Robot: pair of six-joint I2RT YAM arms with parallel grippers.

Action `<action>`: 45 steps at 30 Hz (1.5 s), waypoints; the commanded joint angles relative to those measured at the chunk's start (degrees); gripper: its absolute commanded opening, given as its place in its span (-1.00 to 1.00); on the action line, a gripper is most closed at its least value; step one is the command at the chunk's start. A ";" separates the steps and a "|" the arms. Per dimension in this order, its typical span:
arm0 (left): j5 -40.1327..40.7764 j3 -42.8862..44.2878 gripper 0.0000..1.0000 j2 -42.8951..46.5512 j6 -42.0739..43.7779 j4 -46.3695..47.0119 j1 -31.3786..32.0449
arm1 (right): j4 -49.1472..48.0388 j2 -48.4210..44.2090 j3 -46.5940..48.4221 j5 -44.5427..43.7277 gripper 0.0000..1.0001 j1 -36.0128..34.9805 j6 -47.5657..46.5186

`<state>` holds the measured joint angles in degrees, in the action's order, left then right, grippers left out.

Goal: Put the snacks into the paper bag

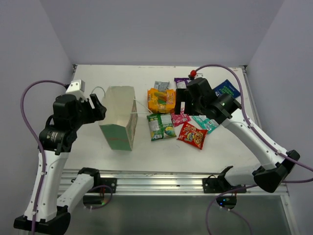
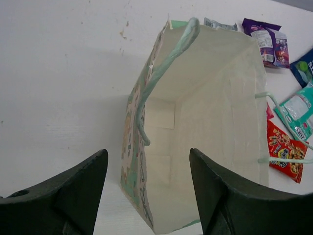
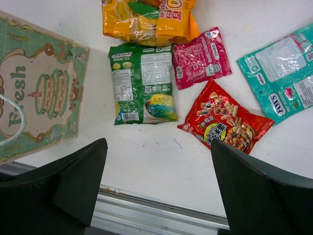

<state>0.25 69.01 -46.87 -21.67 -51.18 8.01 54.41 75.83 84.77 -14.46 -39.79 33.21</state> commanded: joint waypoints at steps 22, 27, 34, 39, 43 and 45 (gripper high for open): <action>-0.96 -9.60 -1.00 -4.37 3.92 14.88 0.16 | -12.13 11.16 -2.68 1.88 0.98 9.62 -7.90; -0.52 -9.95 -1.00 -4.10 4.09 14.97 0.16 | -13.73 15.65 -6.81 4.08 0.98 11.31 -10.10; -0.52 -10.21 -1.00 -3.75 3.57 14.97 0.16 | -11.79 12.59 -19.97 3.82 0.98 11.23 -8.16; -0.78 -10.22 -1.00 -4.37 3.39 15.05 0.16 | -13.19 10.21 -28.60 5.05 0.97 11.31 -6.32; -1.48 -9.95 -1.00 -5.16 3.48 15.14 0.16 | -16.87 12.84 -31.59 5.41 0.72 11.31 -6.23; -1.92 -9.86 -1.00 -5.25 3.74 15.14 0.16 | -18.89 15.82 -31.69 5.49 0.49 11.31 -6.32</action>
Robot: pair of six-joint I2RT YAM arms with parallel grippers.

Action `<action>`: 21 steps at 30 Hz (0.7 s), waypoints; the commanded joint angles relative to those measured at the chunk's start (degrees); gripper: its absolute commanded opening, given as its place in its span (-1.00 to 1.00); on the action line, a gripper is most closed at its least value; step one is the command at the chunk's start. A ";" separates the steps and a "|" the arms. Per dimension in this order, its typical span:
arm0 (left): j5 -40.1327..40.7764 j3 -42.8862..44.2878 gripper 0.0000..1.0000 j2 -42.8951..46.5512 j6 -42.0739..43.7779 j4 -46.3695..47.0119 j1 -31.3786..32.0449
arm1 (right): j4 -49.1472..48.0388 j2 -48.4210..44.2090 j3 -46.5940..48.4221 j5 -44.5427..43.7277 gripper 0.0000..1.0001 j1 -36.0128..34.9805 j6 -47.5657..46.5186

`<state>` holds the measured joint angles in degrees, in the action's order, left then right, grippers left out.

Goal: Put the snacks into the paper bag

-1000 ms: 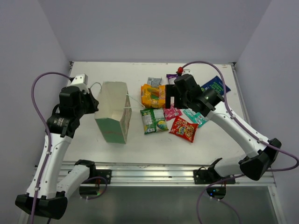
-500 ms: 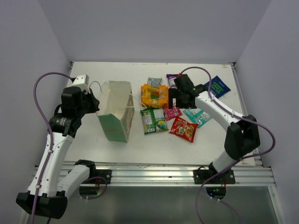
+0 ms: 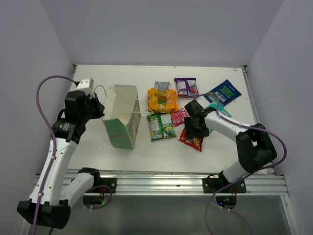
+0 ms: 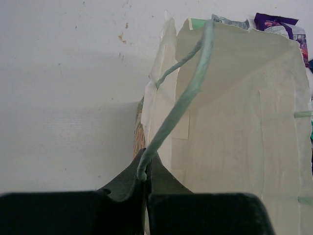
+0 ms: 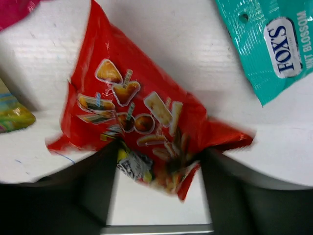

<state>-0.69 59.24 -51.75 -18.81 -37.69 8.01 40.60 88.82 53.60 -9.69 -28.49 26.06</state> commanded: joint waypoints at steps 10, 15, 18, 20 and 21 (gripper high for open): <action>-1.16 0.52 -1.00 -0.37 1.49 1.92 0.25 | 6.66 -0.30 14.71 -3.66 -1.00 -3.05 -1.19; -1.95 0.52 -1.00 -0.55 1.32 2.10 0.25 | 16.24 1.26 42.67 -1.04 -1.00 -8.41 -4.97; -2.04 0.61 -1.00 -0.29 1.32 2.18 0.34 | 18.46 8.00 62.19 4.74 -1.00 -10.17 -4.97; -2.12 0.61 -1.00 -0.20 1.23 2.18 0.34 | 18.11 11.71 72.57 8.80 -1.00 -11.14 -4.80; -2.30 0.61 -1.00 -0.20 1.14 2.27 0.34 | 17.76 15.04 75.39 12.38 -1.00 -12.28 -4.71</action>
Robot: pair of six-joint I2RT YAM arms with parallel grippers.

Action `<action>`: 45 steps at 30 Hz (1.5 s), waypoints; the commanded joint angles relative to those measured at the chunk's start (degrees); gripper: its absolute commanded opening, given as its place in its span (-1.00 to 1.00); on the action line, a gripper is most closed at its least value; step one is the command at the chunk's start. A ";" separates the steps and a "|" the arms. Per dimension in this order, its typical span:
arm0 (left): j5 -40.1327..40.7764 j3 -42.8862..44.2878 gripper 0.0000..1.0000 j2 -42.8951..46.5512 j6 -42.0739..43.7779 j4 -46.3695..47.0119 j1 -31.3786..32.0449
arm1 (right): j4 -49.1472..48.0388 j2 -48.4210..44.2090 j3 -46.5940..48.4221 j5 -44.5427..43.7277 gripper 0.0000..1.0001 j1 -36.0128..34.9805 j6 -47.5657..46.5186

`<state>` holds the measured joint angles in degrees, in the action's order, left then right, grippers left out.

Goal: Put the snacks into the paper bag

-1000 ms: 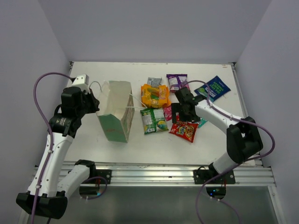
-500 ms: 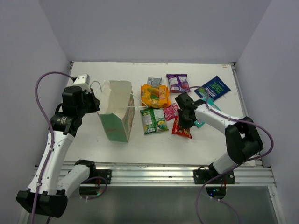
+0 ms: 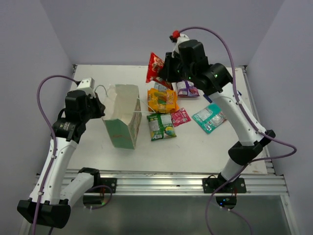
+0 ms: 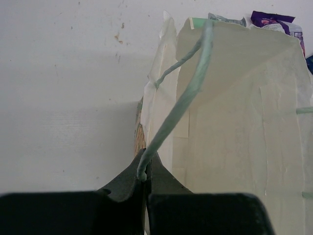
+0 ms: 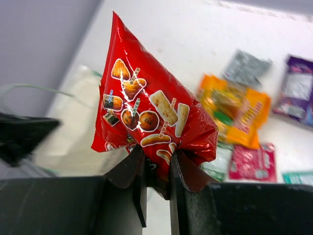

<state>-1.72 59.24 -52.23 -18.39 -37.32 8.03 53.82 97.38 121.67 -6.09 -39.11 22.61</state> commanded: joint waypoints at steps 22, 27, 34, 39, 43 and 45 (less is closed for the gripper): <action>-0.75 1.93 -1.00 -0.77 1.08 2.34 1.20 | 0.32 21.10 19.84 20.77 0.62 -14.32 0.42; -0.75 2.28 -1.00 -1.38 1.25 2.87 1.46 | 2.42 18.46 23.08 14.45 0.80 -13.54 -2.66; 0.22 2.72 -1.00 -1.65 1.61 2.52 1.64 | -2.13 8.89 4.95 6.27 0.93 6.13 -2.29; 0.13 3.16 -1.00 -2.09 1.61 2.52 1.64 | -4.26 18.43 4.44 0.91 0.98 17.39 -7.22; 0.75 4.04 -1.00 -2.44 1.69 1.90 1.72 | -3.37 30.56 15.07 -2.26 0.98 20.47 -9.08; 1.19 4.74 -1.00 -2.62 1.61 1.20 1.72 | -4.86 35.74 16.49 -2.26 0.98 22.23 -7.67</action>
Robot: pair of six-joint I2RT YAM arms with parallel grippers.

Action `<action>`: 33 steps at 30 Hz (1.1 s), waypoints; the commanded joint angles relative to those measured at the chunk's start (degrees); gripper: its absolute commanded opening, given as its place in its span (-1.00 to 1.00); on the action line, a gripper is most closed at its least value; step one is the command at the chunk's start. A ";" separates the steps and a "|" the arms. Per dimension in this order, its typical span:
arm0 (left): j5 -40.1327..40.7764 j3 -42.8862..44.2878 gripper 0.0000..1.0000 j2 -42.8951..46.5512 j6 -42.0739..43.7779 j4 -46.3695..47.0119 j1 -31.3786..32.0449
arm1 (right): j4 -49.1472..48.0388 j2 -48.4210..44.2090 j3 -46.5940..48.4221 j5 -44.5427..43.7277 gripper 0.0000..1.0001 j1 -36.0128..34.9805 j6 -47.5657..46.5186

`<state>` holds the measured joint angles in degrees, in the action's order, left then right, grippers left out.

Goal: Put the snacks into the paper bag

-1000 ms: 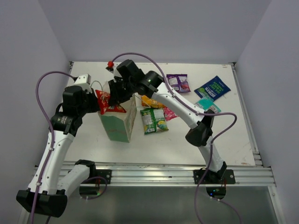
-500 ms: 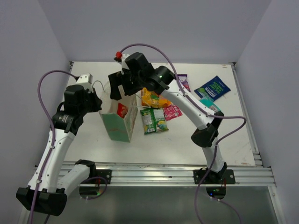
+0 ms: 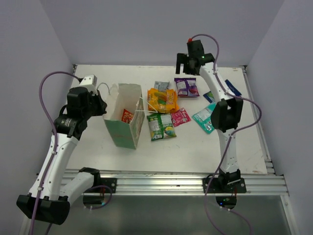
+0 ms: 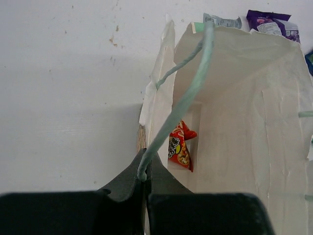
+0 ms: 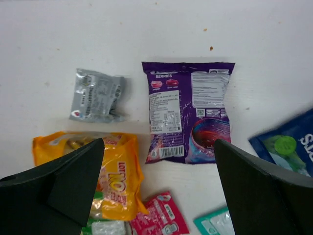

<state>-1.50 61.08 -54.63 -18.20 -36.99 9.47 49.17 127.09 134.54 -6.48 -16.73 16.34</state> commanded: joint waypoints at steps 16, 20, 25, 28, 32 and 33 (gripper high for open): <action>3.26 4.58 -1.00 -0.48 0.88 -0.71 0.28 | -1.00 14.52 -1.82 -12.15 -1.00 0.38 -4.21; 2.73 3.87 -1.00 -0.39 0.62 0.08 0.28 | -1.00 3.21 -3.75 -7.95 -1.00 -1.19 -4.74; 2.29 3.70 -1.00 -0.83 0.44 0.69 0.37 | 0.67 -8.77 -1.92 6.29 -1.00 -6.81 -3.60; 1.76 3.52 -1.00 -1.18 0.62 0.69 0.28 | 1.98 -12.82 1.94 14.35 -1.00 -12.96 -1.15; 1.76 3.34 -1.00 -0.92 0.70 0.96 0.28 | 2.87 -12.83 8.90 22.72 -1.00 -21.05 3.08; 0.46 3.26 -1.00 -0.92 0.71 0.87 0.28 | 2.08 -12.92 9.59 24.48 -1.00 -22.19 4.22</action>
<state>0.58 63.22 -55.66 -18.24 -38.20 9.52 50.92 117.23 140.35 6.04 -35.07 16.05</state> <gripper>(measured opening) 0.015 0.063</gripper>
